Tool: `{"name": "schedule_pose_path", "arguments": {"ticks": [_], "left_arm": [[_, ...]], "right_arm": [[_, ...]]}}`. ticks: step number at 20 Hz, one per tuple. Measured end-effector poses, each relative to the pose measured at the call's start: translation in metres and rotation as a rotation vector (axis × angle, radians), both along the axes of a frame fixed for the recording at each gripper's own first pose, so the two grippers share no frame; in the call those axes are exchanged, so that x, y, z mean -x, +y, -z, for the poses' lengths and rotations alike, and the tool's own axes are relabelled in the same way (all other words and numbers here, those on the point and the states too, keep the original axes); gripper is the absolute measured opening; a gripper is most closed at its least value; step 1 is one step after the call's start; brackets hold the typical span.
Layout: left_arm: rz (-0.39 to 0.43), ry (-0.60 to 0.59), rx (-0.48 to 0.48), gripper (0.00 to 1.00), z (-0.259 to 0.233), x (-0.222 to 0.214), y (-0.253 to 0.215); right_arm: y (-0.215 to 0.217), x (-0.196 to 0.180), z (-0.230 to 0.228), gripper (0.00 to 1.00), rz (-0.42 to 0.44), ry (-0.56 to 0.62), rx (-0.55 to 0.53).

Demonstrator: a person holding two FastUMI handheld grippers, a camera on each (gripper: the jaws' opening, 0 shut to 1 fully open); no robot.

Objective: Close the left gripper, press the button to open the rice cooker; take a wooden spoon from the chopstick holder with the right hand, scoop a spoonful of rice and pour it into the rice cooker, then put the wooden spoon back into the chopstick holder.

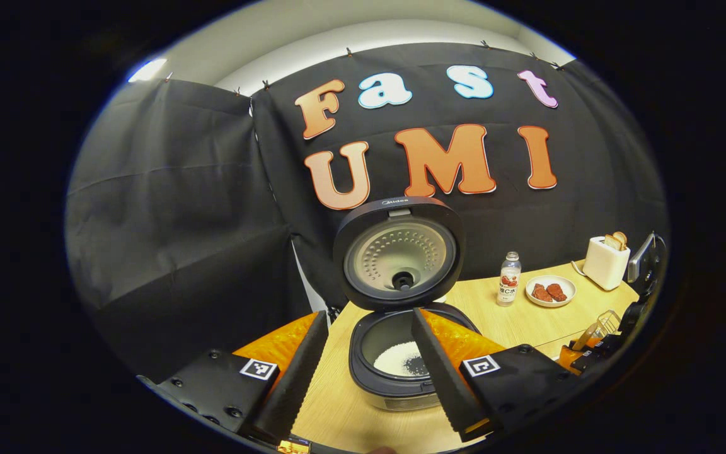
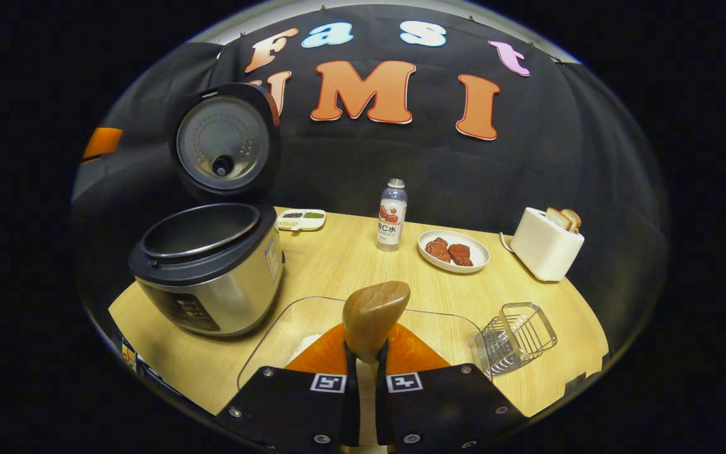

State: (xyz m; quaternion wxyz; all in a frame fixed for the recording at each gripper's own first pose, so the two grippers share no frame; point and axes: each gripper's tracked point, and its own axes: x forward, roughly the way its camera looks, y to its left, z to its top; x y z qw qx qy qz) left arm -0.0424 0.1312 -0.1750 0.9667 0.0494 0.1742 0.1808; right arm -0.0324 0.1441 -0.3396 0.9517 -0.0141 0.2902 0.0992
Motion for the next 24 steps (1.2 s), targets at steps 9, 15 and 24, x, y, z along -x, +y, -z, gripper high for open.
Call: {"name": "schedule_pose_path", "arguments": {"ticks": [9,15,24], "left_arm": [[0.029,0.01,-0.002,0.92,0.005,-0.006,0.002],[0.064,0.019,-0.002,0.92,0.006,-0.012,0.0],[0.084,0.023,-0.001,0.92,0.008,-0.012,-0.002]], "right_arm": [[-0.012,-0.006,0.004,0.09,0.17,0.114,-0.329],[-0.018,-0.005,0.009,0.09,0.268,0.178,-0.513],[-0.018,-0.009,0.017,0.09,0.344,0.268,-0.725]]}}
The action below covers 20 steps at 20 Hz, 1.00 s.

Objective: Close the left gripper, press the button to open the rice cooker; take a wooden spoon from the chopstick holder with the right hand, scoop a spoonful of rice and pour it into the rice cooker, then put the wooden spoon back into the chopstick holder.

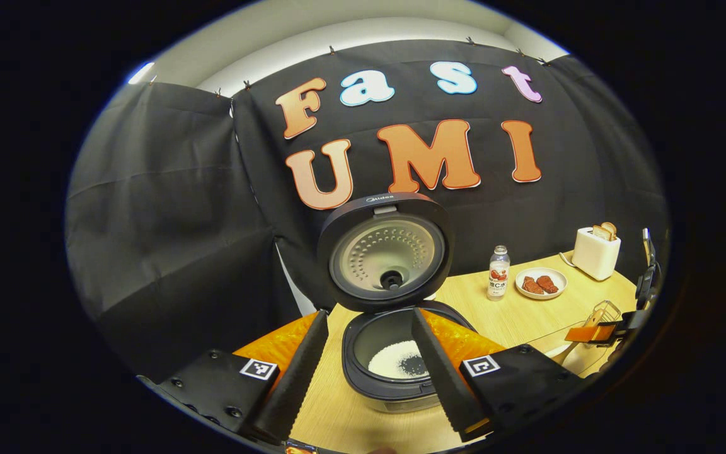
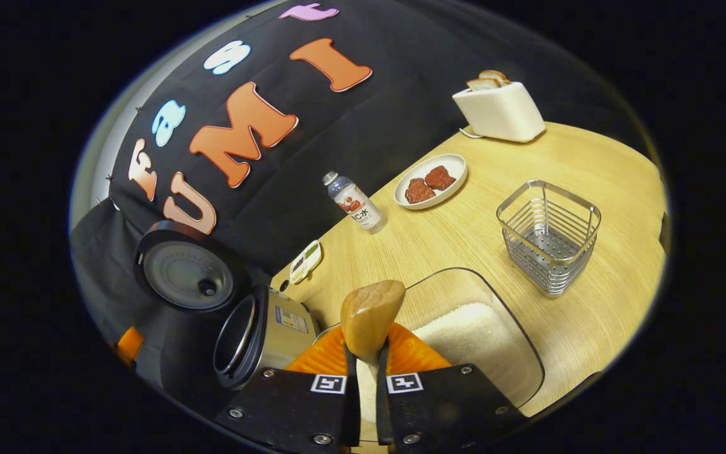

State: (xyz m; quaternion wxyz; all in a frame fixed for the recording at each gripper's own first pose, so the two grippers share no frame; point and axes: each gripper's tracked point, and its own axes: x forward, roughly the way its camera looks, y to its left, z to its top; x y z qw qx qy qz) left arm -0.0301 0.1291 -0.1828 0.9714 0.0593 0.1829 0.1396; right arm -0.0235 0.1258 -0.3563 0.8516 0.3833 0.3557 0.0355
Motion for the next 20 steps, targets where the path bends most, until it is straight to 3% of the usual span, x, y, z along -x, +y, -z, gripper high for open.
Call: {"name": "schedule_pose_path", "arguments": {"ticks": [1,2,3,4,6,7,8,9,20], "left_arm": [[-0.002,-0.002,0.001,0.92,0.0,-0.001,0.001],[-0.003,0.0,0.003,0.84,0.0,-0.001,0.0],[-0.006,0.001,0.004,0.99,0.001,-0.001,0.0],[-0.006,0.003,0.006,0.92,0.002,-0.003,-0.001],[-0.006,0.005,0.005,0.92,0.001,-0.003,-0.003],[-0.005,0.004,0.0,0.84,0.001,-0.003,-0.003],[-0.005,0.003,-0.004,0.84,0.0,-0.003,-0.004],[-0.005,0.004,-0.006,0.92,0.0,-0.003,-0.005],[-0.001,-0.011,-0.003,0.92,-0.006,-0.01,-0.023]], "right_arm": [[0.0,0.0,0.001,0.09,0.005,0.01,-0.031],[-0.003,-0.004,0.004,0.09,0.016,0.017,-0.054],[-0.004,-0.004,0.006,0.1,0.021,0.027,-0.078],[-0.005,-0.004,0.007,0.09,0.028,0.034,-0.094],[-0.01,-0.001,0.011,0.09,0.044,0.054,-0.148],[-0.012,0.0,0.009,0.09,0.059,0.057,-0.185],[-0.014,0.0,0.007,0.09,0.071,0.059,-0.219],[-0.017,0.0,0.005,0.09,0.079,0.054,-0.247],[-0.075,-0.013,-0.021,0.09,0.161,0.009,-0.363]]}}
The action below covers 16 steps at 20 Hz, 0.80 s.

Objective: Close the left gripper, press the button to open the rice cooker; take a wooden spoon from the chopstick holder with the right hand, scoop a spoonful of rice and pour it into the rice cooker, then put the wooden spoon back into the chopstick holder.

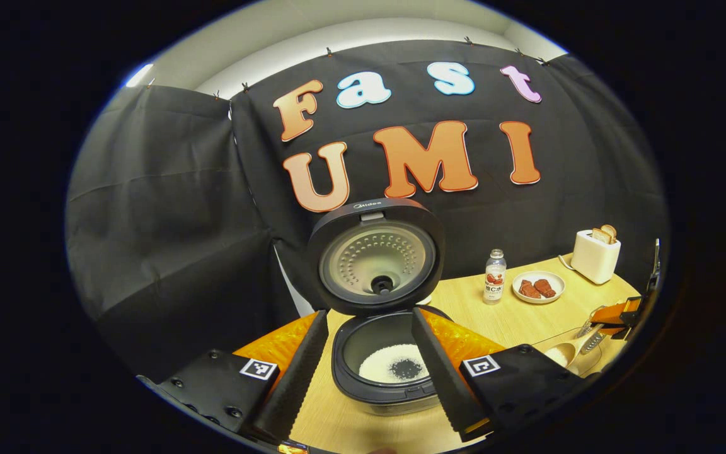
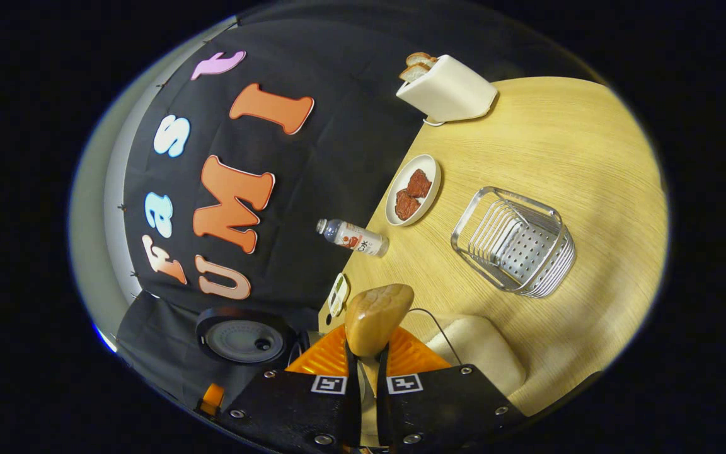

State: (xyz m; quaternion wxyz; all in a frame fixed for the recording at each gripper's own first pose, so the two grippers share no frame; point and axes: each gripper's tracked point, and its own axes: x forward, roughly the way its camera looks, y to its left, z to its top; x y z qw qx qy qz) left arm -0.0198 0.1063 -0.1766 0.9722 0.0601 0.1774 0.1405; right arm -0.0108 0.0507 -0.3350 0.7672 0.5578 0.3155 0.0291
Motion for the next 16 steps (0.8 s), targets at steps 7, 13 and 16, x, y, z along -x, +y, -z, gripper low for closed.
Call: {"name": "schedule_pose_path", "arguments": {"ticks": [7,13,16], "left_arm": [[-0.015,-0.036,-0.001,0.84,-0.008,0.003,0.001],[-0.058,-0.06,-0.004,0.84,-0.015,0.009,0.016],[-0.075,-0.077,-0.005,0.84,-0.018,0.015,0.021]], "right_arm": [[-0.007,-0.008,-0.024,0.09,0.032,-0.013,-0.138],[-0.01,-0.018,-0.049,0.09,0.065,-0.032,-0.242],[-0.002,-0.026,-0.069,0.09,0.06,-0.054,-0.278]]}}
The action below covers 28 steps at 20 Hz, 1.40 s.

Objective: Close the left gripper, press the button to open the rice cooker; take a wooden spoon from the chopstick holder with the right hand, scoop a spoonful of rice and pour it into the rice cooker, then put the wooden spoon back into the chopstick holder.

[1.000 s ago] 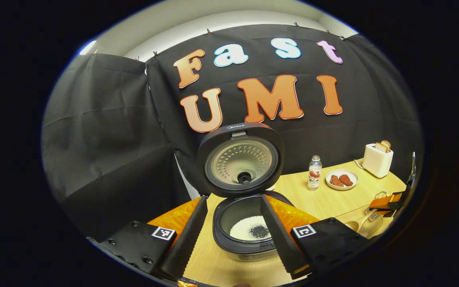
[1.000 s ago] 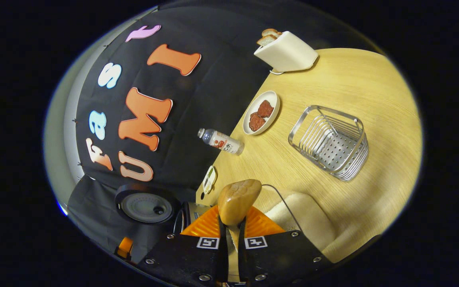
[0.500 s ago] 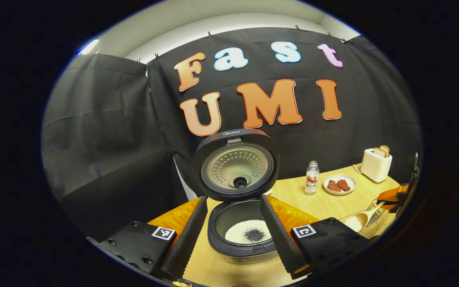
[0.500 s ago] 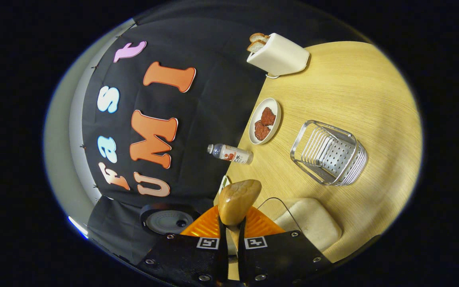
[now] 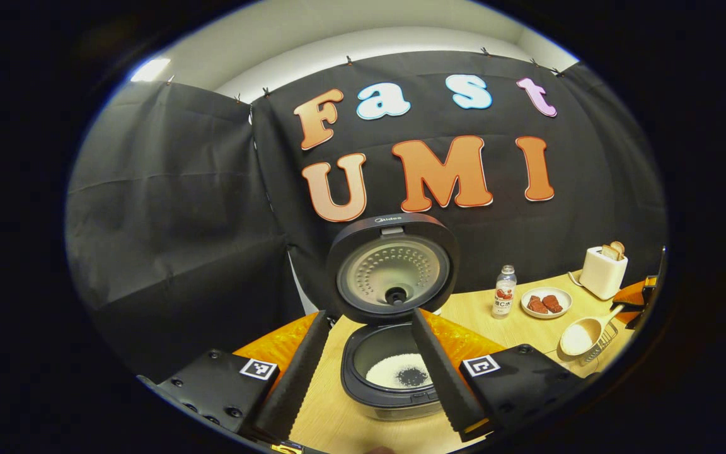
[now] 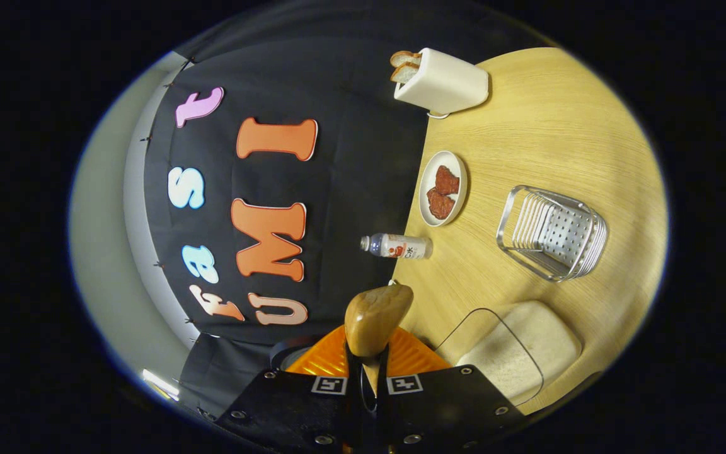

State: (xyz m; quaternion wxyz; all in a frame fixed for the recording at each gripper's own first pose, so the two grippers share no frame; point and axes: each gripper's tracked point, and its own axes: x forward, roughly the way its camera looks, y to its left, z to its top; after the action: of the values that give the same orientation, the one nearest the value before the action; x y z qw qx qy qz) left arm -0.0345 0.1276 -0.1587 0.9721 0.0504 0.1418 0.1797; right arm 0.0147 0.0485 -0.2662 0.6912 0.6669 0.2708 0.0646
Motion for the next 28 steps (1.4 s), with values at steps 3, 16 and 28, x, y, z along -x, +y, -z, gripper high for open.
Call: {"name": "schedule_pose_path", "arguments": {"ticks": [3,16,28], "left_arm": [[-0.015,-0.026,0.002,0.85,-0.006,0.005,0.005],[-0.055,-0.091,-0.036,0.96,-0.011,0.046,0.036],[-0.062,-0.035,-0.003,0.96,0.013,0.057,0.062]], "right_arm": [[0.017,-0.01,-0.019,0.09,-0.03,-0.023,-0.01],[0.137,-0.054,-0.067,0.09,-0.197,-0.07,-0.05],[0.256,-0.1,-0.07,0.08,-0.329,-0.188,0.32]]}}
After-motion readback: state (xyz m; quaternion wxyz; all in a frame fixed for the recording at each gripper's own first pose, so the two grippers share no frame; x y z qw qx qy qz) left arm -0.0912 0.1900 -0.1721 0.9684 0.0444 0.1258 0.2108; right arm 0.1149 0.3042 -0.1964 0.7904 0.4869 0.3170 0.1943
